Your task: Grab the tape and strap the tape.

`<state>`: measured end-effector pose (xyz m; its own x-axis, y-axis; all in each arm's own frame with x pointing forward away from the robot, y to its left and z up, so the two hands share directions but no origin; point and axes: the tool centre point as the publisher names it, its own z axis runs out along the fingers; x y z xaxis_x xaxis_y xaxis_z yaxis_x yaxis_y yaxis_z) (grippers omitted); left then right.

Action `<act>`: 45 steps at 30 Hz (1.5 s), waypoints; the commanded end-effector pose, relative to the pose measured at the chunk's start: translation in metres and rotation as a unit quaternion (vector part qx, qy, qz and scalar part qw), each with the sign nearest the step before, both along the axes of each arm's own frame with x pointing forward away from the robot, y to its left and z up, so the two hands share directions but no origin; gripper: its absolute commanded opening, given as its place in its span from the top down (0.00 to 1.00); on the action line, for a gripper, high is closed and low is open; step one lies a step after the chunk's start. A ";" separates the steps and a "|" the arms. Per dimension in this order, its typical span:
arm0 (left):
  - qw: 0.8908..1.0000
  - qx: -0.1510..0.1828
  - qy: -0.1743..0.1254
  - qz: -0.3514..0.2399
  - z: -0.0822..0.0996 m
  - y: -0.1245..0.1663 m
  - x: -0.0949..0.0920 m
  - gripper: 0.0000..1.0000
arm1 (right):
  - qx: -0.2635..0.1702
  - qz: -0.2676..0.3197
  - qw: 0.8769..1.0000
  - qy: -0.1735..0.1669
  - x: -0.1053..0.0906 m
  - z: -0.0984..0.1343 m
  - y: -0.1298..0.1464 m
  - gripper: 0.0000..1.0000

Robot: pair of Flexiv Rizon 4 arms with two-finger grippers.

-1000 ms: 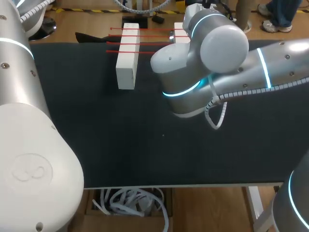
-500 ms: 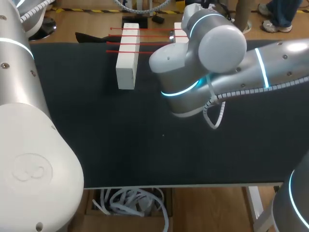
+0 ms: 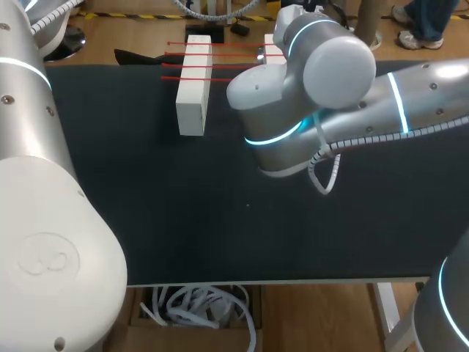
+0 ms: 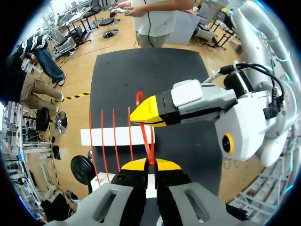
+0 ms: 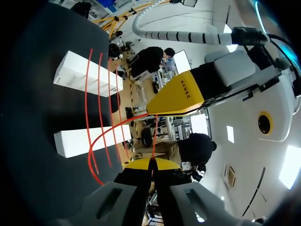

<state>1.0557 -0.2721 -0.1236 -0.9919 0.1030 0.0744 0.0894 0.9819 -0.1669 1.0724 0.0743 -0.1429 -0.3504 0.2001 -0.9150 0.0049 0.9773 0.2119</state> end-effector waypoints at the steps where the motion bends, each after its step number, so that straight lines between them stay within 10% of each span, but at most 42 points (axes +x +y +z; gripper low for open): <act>1: 1.000 0.002 0.001 0.000 0.001 0.000 0.000 1.00 | 0.001 0.006 1.000 0.005 -0.001 0.003 -0.001 1.00; 45: 1.000 0.002 0.001 0.000 0.001 0.000 0.000 1.00 | 0.021 0.052 0.998 0.009 -0.009 0.013 0.018 1.00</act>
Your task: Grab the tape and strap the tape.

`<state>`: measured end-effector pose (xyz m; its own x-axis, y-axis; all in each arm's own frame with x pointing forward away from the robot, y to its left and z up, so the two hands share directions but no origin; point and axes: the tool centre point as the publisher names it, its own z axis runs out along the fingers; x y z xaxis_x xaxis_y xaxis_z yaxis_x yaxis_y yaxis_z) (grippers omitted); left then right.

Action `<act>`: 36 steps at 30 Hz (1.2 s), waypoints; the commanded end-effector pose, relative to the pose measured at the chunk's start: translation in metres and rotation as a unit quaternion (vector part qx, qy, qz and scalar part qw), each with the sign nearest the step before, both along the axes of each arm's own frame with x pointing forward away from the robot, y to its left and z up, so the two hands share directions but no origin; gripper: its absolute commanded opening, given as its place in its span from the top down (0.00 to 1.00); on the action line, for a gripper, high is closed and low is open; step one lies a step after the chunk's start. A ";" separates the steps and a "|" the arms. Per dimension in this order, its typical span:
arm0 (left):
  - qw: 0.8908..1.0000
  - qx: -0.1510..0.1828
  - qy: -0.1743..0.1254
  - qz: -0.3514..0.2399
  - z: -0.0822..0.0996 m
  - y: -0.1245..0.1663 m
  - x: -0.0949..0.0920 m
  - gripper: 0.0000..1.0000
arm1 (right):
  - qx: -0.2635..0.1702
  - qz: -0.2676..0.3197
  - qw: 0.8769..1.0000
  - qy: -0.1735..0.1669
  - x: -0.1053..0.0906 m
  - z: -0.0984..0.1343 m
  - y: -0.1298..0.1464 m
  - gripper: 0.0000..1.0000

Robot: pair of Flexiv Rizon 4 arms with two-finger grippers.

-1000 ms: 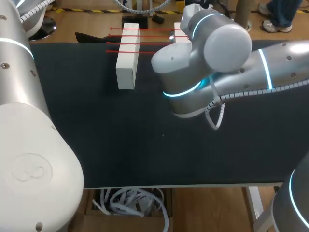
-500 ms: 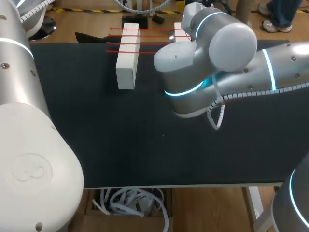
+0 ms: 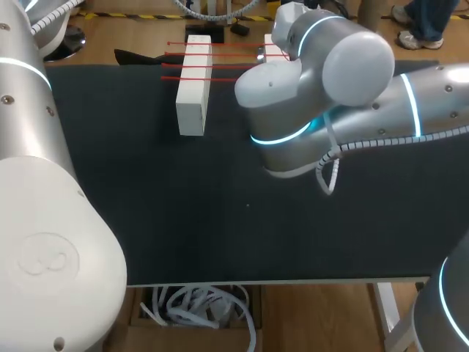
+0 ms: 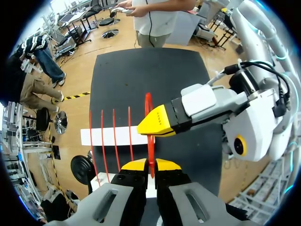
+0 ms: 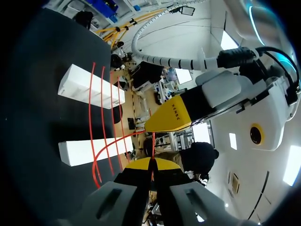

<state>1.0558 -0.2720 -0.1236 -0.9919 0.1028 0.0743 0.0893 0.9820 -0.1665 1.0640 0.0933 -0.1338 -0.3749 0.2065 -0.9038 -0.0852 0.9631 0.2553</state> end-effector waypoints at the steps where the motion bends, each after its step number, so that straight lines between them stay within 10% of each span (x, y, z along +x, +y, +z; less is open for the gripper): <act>1: 1.000 0.002 0.001 0.000 0.001 0.000 0.000 1.00 | -0.002 0.006 1.000 0.006 -0.001 0.004 -0.001 1.00; 36: 1.000 0.002 0.001 0.000 0.001 0.000 0.000 1.00 | 0.016 0.037 0.999 0.000 0.001 0.006 0.015 1.00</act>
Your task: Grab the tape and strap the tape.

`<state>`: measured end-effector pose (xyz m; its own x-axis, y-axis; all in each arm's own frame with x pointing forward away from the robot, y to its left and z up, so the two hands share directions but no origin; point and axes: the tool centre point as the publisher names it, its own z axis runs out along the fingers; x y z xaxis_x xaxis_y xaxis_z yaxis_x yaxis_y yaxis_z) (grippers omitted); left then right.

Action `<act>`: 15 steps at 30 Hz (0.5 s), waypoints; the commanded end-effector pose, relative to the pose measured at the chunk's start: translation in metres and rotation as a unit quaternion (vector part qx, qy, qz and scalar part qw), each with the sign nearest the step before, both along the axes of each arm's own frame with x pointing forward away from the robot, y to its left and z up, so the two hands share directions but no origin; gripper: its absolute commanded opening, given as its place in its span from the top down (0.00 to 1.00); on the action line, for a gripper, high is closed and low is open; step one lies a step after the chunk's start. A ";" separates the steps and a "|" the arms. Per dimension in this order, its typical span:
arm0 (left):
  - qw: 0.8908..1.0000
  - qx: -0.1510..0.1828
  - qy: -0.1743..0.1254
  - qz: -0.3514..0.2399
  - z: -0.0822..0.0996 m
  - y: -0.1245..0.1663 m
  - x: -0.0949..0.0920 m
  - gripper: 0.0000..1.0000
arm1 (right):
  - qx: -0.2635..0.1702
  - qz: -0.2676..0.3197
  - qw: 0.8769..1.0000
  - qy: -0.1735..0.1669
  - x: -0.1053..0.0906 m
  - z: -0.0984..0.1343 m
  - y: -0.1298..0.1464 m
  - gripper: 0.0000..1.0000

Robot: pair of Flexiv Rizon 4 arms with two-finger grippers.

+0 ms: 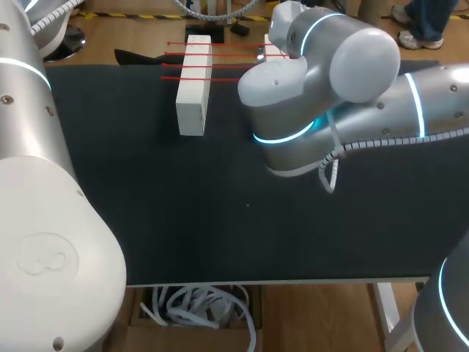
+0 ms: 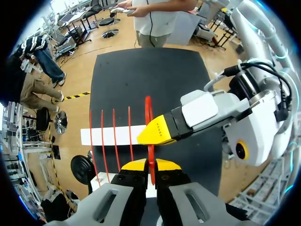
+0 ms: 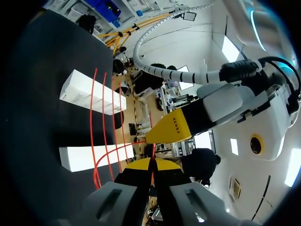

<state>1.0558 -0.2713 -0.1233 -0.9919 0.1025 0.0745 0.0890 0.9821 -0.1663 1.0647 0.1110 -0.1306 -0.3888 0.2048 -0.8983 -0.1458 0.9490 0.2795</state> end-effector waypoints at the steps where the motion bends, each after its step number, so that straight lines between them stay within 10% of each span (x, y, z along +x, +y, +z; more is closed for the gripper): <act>1: 1.000 0.001 0.001 0.000 0.001 -0.001 0.000 1.00 | 0.005 0.006 1.000 -0.003 0.001 0.003 -0.003 1.00; 15: 1.000 0.001 0.001 0.000 0.001 -0.001 0.000 1.00 | 0.014 0.006 1.000 0.004 0.000 0.003 -0.007 1.00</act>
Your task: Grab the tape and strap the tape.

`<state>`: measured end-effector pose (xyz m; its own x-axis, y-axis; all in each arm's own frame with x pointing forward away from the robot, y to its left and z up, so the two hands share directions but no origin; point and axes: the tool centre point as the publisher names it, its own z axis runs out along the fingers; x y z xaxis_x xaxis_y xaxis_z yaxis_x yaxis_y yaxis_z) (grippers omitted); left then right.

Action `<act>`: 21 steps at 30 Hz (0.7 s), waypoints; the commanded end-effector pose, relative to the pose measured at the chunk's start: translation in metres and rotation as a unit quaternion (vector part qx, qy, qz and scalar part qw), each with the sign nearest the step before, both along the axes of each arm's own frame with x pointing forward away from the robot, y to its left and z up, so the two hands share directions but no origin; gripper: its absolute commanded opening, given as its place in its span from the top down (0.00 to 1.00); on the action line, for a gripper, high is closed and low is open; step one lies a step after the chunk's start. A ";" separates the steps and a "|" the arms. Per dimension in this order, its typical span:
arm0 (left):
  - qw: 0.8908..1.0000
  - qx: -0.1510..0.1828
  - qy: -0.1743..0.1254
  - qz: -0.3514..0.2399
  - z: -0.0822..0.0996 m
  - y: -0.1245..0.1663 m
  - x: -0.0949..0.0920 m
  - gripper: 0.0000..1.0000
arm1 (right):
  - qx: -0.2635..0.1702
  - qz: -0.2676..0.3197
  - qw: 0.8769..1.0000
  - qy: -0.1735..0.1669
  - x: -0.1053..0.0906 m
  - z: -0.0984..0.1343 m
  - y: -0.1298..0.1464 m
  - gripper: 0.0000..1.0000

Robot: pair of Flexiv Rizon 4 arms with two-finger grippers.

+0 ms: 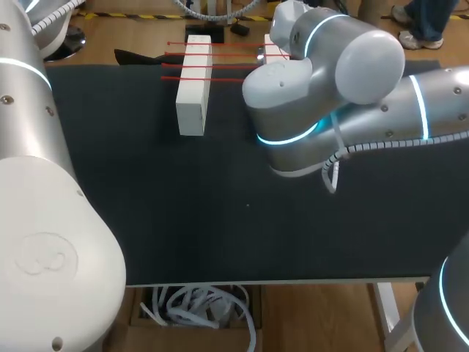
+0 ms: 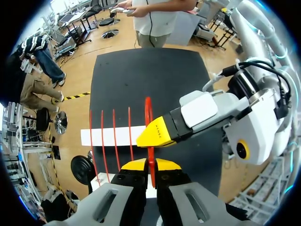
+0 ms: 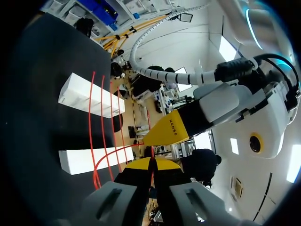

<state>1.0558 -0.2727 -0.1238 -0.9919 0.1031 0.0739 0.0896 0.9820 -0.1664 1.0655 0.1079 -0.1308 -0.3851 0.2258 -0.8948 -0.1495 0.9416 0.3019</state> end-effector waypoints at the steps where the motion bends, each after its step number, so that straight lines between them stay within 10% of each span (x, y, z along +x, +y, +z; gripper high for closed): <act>1: 1.000 0.001 0.001 0.000 0.001 0.000 0.000 1.00 | 0.013 0.006 1.000 0.009 -0.001 0.002 -0.005 1.00; 4: 1.000 0.001 0.001 0.000 0.001 0.000 0.000 1.00 | 0.013 0.006 1.000 0.012 -0.002 0.001 -0.006 0.83; 8: 1.000 0.001 0.001 0.000 0.001 0.000 0.000 1.00 | 0.019 0.008 1.000 0.017 -0.004 0.000 -0.010 0.00; 21: 1.000 0.001 0.001 0.000 0.001 0.000 0.000 1.00 | 0.038 0.041 0.997 0.058 -0.024 0.004 -0.049 0.00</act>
<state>1.0557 -0.2723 -0.1234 -0.9919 0.1031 0.0744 0.0896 0.9820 -0.1666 1.0498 0.0799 -0.1379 -0.4333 0.2791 -0.8569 -0.1424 0.9177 0.3709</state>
